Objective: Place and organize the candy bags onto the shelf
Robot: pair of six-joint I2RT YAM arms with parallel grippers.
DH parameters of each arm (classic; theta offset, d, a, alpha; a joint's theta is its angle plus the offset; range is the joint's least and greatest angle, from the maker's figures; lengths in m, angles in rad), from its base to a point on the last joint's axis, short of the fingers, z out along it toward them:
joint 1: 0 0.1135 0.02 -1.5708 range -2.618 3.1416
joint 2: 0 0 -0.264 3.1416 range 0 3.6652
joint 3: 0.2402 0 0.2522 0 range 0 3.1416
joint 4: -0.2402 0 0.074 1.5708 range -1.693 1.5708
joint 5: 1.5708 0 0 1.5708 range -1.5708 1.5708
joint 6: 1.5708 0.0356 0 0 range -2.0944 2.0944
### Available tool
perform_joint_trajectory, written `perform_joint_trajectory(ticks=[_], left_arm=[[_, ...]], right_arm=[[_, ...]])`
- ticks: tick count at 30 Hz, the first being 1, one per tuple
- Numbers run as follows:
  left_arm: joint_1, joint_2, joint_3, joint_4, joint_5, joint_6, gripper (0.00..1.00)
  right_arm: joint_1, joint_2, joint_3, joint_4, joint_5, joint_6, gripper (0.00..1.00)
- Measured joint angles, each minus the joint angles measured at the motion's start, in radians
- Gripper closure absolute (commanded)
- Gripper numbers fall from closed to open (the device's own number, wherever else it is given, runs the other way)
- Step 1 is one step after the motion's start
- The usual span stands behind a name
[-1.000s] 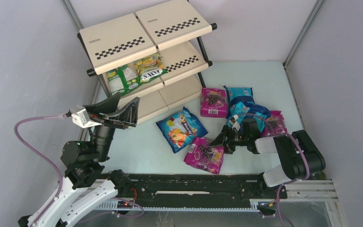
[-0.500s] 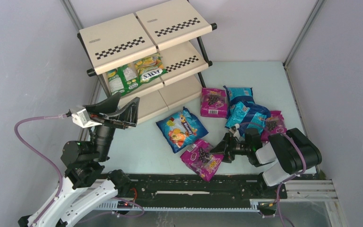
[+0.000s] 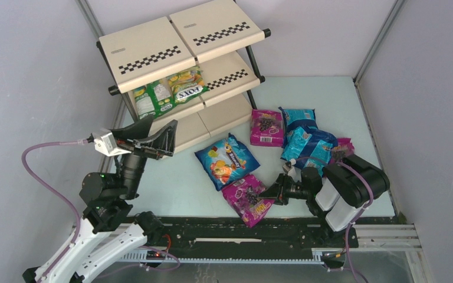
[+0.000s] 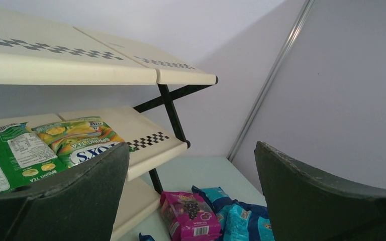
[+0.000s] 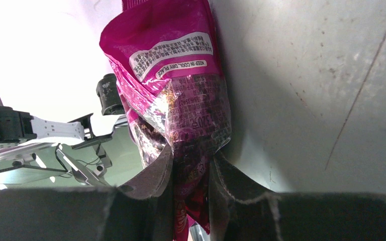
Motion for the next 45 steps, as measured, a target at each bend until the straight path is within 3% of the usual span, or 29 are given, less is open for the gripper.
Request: perform_joint_trajectory(ticks=[8,13,15,21,25,29,34,39,45], left_arm=[[0.001,0.006,0.0,0.0,0.003,0.0,0.0],[0.001,0.008,0.0,0.0,0.007,0.0,0.0],[0.001,0.008,0.0,0.0,0.007,0.0,0.0],[0.002,0.008,0.0,0.0,0.008,0.0,0.0],[0.002,0.007,0.0,0.0,0.009,0.0,0.0],[0.002,0.002,0.0,0.0,0.01,0.0,0.0],[0.002,-0.014,0.0,0.0,0.01,0.0,0.0],[0.002,-0.032,0.0,0.0,0.01,-0.001,0.0],[0.002,-0.041,0.0,0.0,0.016,-0.013,0.0]], right_arm=[[0.001,-0.032,-0.007,0.017,0.005,0.038,0.8],[0.0,-0.185,-0.01,-0.078,0.023,0.059,0.82],[0.001,-0.289,-0.008,-0.183,0.036,0.044,0.82],[0.02,-0.767,0.114,-0.835,0.137,-0.103,0.84],[-0.029,-0.884,0.187,-1.018,0.14,-0.135,0.86],[-0.009,-0.835,0.253,-1.081,0.148,-0.127,0.86],[0.063,-0.648,0.388,-1.019,0.146,-0.058,0.85],[0.159,-0.396,0.631,-0.877,0.238,-0.013,0.86],[0.23,-0.063,0.81,-0.537,0.355,0.103,0.87]])
